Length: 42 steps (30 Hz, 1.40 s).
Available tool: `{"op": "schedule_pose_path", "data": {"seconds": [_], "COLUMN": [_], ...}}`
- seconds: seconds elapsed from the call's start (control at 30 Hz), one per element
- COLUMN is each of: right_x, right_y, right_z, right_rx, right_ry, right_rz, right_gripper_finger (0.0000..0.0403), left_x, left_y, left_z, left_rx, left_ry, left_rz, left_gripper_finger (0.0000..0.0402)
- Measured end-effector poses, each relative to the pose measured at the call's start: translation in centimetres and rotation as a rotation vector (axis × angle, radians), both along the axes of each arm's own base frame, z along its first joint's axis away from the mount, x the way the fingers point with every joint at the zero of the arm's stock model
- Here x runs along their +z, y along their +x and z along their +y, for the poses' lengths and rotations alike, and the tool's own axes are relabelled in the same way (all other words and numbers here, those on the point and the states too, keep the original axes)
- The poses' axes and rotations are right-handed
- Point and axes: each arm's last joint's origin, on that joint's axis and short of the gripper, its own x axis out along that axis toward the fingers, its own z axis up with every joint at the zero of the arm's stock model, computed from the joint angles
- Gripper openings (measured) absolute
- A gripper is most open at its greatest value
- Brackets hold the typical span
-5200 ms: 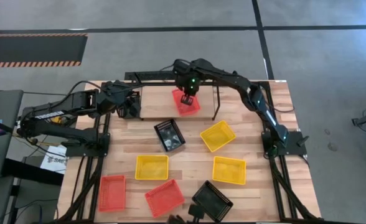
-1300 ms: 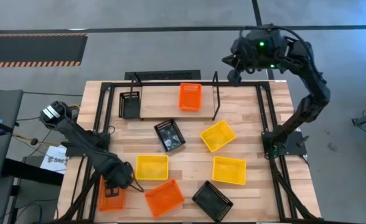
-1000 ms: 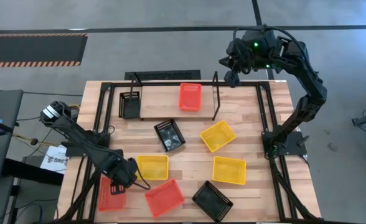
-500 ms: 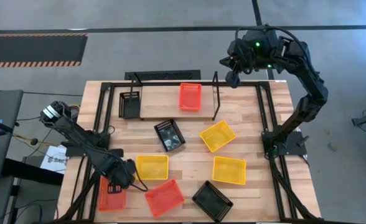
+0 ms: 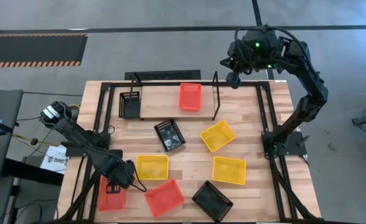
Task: Stack baskets on shelf by color
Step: Stack the left orange bin on top of the orange bin on the shelf
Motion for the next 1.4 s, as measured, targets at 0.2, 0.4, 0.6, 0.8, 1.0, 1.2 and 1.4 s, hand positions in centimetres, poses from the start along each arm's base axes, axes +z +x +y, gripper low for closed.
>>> {"op": "schedule_pose_path", "data": {"seconds": [0.2,0.4,0.6,0.8,1.0,1.2,1.4], "right_x": [0.0,0.0,0.0,0.1,0.1,0.3,0.9], "right_y": [0.0,0.0,0.0,0.0,0.1,0.6,2.1], "right_z": [0.0,0.0,0.0,0.0,0.0,0.1,1.3], "right_rx": [-0.001,-0.002,-0.002,-0.006,-0.006,0.008,0.038], "right_ry": [0.003,0.003,0.002,0.004,0.001,-0.011,-0.066], "right_rz": [0.0,-0.001,-0.003,-0.013,-0.019,-0.045,-0.121], "right_gripper_finger": [0.0003,0.0003,0.0003,0.0003,0.0002,0.0002,0.0002], "left_x": [-1.3,-3.0,-3.3,-0.6,8.5,17.1,19.8], "left_y": [-0.2,-0.5,-0.1,1.5,2.7,2.5,3.1], "left_z": [0.1,0.6,1.8,3.5,7.0,10.1,13.6], "left_rx": [0.008,0.079,0.23,0.347,0.54,0.62,0.673], "left_ry": [-0.023,-0.012,0.013,0.069,0.301,0.584,0.814], "left_rz": [-0.008,-0.009,0.039,-0.08,-0.354,-0.693,-0.802], "left_gripper_finger": [0.0093,0.0091,0.0011,0.0001,0.0,0.0,0.0]}}
